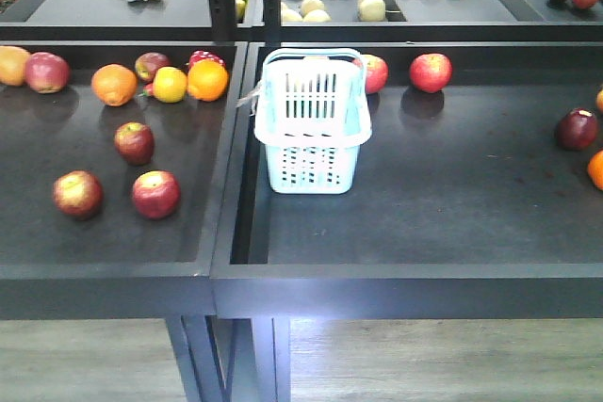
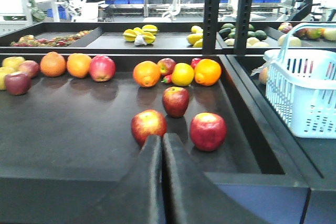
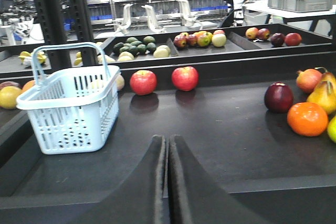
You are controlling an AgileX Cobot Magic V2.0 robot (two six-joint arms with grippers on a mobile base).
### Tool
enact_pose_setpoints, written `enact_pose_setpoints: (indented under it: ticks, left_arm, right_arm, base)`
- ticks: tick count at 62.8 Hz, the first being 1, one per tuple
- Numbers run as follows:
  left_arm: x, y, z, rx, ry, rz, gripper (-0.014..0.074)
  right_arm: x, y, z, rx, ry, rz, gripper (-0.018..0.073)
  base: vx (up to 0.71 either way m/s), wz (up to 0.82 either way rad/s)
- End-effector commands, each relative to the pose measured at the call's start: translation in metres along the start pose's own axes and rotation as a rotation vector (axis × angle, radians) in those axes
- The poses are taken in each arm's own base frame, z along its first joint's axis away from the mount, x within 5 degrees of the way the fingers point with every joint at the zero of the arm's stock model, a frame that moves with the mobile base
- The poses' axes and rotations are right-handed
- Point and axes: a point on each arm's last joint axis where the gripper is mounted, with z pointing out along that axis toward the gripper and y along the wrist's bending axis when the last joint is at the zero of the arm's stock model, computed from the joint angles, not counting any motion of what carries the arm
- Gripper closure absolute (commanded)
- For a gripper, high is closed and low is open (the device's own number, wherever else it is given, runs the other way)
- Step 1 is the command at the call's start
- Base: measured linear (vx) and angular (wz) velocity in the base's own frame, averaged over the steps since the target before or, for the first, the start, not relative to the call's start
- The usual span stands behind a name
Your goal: Pick three apples into basket with both arms
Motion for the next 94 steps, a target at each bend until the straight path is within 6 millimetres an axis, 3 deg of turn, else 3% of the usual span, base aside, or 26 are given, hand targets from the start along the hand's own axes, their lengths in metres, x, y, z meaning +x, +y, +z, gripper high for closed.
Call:
enact_pose_setpoints:
  ticks: [1, 94]
  left_arm:
    - [0.0005, -0.0020, 0.0002, 0.024, -0.063, -0.006, 0.0603]
    - [0.0005, -0.0020, 0.0002, 0.024, -0.063, -0.006, 0.0603]
  right_arm:
    - [-0.0024, 0.0010, -0.0003, -0.011, -0.069, -0.017, 0.0561]
    - [-0.0024, 0.0010, -0.0003, -0.011, -0.069, -0.017, 0.0561]
  base:
    - [0.08, -0.15]
    - [0.11, -0.03]
